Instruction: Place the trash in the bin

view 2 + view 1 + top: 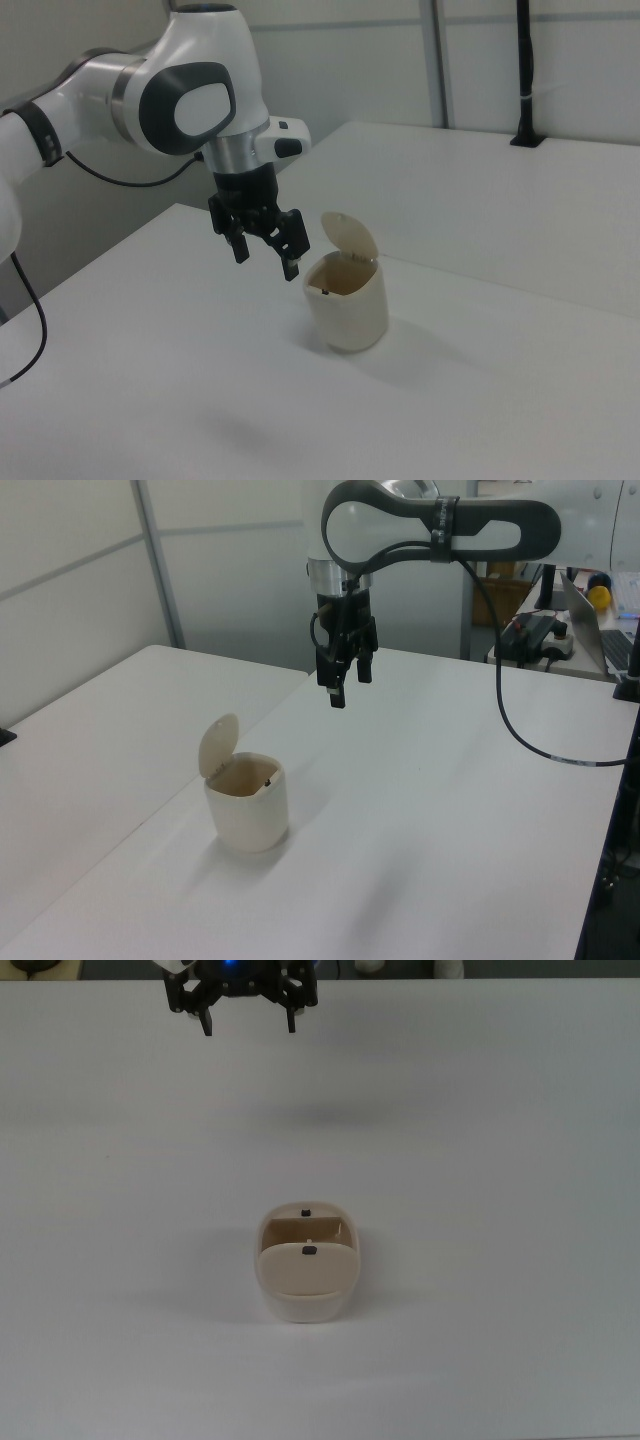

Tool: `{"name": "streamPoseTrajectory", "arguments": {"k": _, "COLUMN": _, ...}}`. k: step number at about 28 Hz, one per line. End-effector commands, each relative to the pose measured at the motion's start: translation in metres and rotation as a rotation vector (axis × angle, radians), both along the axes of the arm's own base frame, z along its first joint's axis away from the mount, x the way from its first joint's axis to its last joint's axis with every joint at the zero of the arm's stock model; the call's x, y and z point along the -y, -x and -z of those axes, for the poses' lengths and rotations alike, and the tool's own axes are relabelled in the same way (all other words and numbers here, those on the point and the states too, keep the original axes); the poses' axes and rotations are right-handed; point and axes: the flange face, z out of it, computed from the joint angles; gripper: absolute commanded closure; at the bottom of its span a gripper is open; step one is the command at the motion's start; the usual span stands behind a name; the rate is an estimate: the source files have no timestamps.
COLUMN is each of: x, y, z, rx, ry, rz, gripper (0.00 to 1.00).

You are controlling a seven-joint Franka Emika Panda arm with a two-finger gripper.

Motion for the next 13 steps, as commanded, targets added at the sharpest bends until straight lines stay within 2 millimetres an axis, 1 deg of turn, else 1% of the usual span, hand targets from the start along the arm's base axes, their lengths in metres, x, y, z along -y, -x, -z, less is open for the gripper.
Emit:
{"name": "streamPoseTrajectory", "arguments": {"k": 1, "x": -0.0063, "y": 0.0017, "z": -0.0033, "rx": 0.014, "ry": -0.014, "rz": 0.011, "gripper": 0.00}}
{"name": "streamPoseTrajectory", "arguments": {"k": 8, "x": -0.0077, "y": 0.0018, "z": -0.0026, "rx": 0.013, "ry": -0.019, "rz": 0.010, "gripper": 0.00}}
{"name": "streamPoseTrajectory", "arguments": {"k": 13, "x": -0.0092, "y": 0.0054, "z": -0.0046, "rx": 0.005, "ry": -0.021, "rz": 0.007, "gripper": 0.00}}
